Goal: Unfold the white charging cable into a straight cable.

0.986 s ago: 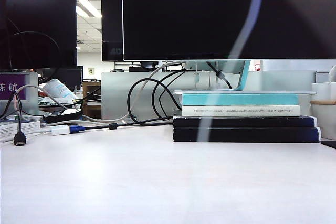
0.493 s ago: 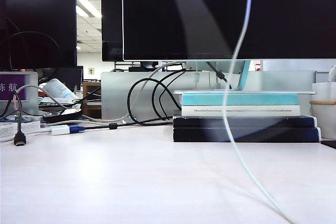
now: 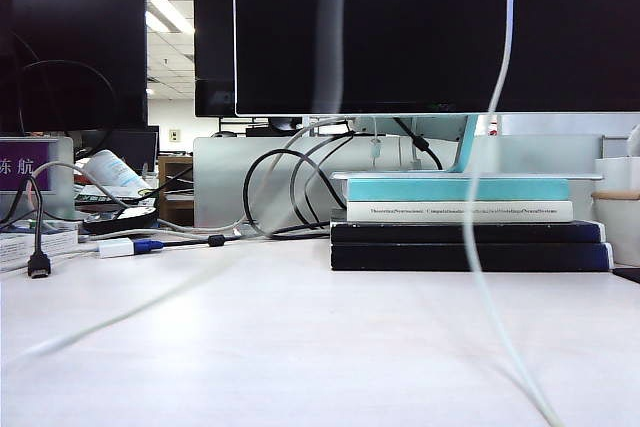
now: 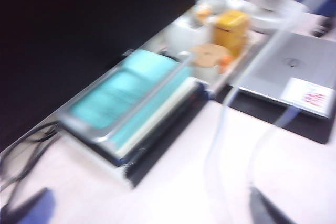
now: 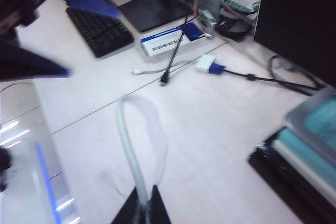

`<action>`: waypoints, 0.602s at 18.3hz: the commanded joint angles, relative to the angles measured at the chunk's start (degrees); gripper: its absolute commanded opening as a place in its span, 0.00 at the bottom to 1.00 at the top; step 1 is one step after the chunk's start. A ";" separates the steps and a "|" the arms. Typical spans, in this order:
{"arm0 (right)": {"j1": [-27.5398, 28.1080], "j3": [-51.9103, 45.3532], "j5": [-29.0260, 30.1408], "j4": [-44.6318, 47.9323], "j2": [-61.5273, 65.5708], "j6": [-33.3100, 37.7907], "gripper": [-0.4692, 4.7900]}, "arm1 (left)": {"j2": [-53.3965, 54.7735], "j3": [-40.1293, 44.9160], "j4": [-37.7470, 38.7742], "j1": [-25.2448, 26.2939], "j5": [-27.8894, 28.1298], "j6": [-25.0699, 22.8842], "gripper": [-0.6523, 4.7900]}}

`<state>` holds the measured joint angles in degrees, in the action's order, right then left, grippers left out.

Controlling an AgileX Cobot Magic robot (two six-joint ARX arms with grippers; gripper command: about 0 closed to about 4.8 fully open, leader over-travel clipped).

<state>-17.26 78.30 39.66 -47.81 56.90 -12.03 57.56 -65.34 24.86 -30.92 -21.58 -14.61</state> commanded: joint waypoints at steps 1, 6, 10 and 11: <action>0.11 0.26 0.55 4.39 -0.17 0.20 0.08 | -0.02 -0.24 -1.77 0.02 -6.03 3.04 1.00; 0.11 3.50 8.96 15.08 -0.22 11.13 0.08 | 5.35 -0.13 -0.83 -0.24 -15.72 -0.37 1.00; 0.11 8.35 13.86 14.95 -0.52 14.32 0.08 | 9.62 -0.13 -4.63 -0.33 -20.44 -1.27 1.00; 0.11 9.11 14.10 14.99 -0.85 14.45 0.08 | 10.88 -0.13 -8.24 -0.70 -24.68 1.73 1.00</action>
<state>-17.12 86.72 52.90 -33.52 56.66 1.96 67.85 -65.28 20.40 -31.27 -42.76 -15.33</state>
